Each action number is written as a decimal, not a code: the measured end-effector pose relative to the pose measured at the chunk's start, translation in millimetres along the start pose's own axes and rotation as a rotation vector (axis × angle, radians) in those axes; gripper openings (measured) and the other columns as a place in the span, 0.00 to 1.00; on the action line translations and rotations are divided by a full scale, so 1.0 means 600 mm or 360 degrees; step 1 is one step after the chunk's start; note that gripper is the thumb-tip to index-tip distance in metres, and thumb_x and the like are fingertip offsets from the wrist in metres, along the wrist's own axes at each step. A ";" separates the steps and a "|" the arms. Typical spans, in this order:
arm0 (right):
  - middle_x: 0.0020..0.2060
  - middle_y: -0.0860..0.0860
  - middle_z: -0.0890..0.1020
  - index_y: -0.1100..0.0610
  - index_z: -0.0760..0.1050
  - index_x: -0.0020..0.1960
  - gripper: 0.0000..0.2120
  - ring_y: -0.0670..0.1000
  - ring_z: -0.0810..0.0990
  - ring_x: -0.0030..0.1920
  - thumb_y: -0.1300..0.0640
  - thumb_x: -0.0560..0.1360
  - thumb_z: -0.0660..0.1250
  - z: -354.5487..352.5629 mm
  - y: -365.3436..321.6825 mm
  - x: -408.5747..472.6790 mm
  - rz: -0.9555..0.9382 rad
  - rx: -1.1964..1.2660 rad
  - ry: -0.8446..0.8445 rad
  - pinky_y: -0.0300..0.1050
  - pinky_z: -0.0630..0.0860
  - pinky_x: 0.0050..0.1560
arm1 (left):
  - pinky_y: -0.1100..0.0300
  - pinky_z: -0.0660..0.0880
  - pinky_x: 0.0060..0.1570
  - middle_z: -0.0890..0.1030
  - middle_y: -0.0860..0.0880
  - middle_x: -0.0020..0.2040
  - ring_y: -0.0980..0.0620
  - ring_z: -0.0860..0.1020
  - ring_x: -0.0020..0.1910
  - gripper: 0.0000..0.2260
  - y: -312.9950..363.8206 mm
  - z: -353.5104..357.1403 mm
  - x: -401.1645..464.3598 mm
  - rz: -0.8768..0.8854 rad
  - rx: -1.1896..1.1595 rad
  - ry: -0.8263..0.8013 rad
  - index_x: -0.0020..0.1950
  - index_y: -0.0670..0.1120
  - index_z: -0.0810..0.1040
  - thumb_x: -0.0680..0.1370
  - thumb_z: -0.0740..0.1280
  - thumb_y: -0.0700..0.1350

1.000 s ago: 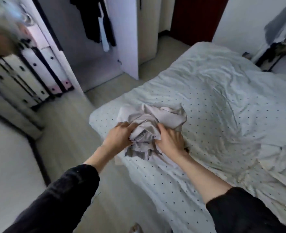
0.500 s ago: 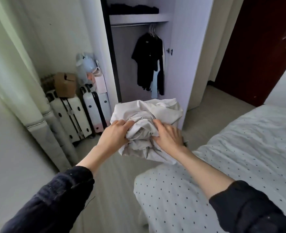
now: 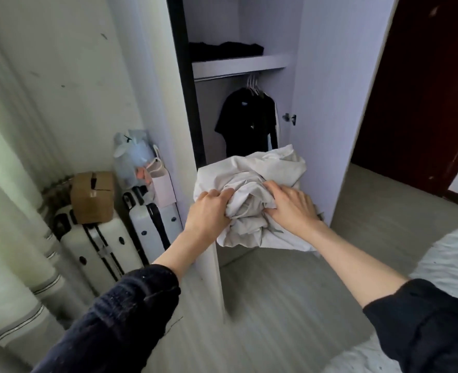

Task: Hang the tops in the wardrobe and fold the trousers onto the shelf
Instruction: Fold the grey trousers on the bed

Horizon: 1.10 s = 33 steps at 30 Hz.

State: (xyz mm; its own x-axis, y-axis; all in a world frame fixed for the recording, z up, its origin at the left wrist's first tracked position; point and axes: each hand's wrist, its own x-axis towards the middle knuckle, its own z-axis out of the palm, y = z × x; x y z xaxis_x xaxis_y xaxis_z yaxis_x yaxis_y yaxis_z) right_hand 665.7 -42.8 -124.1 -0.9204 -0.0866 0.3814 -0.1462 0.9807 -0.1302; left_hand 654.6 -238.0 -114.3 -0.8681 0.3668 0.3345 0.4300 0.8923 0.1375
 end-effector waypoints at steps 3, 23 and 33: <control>0.59 0.51 0.78 0.51 0.63 0.68 0.26 0.59 0.78 0.57 0.47 0.74 0.67 0.029 0.038 0.079 0.0130 -0.0045 -0.0075 0.49 0.73 0.48 | 0.53 0.68 0.40 0.75 0.43 0.51 0.41 0.73 0.52 0.18 -0.019 0.035 0.106 0.0074 -0.0028 -0.0087 0.64 0.48 0.69 0.74 0.64 0.42; 0.54 0.58 0.80 0.55 0.65 0.65 0.23 0.62 0.79 0.52 0.46 0.74 0.66 -0.019 0.466 0.842 -0.0031 -0.0202 0.0416 0.50 0.70 0.42 | 0.52 0.70 0.46 0.76 0.42 0.56 0.40 0.74 0.55 0.21 0.028 0.061 0.966 0.0111 0.0002 0.0416 0.70 0.51 0.67 0.77 0.62 0.46; 0.54 0.60 0.79 0.56 0.63 0.67 0.27 0.63 0.78 0.52 0.45 0.74 0.66 -0.068 0.411 1.243 -0.0417 -0.0204 0.0797 0.50 0.68 0.42 | 0.51 0.71 0.46 0.77 0.41 0.53 0.38 0.75 0.52 0.19 -0.148 -0.069 1.247 -0.0020 0.0191 0.0757 0.65 0.51 0.71 0.74 0.67 0.47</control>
State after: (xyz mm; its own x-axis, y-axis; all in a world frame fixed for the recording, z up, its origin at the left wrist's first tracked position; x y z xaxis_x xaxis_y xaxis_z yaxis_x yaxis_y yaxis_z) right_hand -42.1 141.8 165.4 -0.5710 -0.2662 0.7766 -0.2720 0.9539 0.1270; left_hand -22.6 -53.4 162.4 -0.6514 0.2196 0.7263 0.3643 0.9302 0.0455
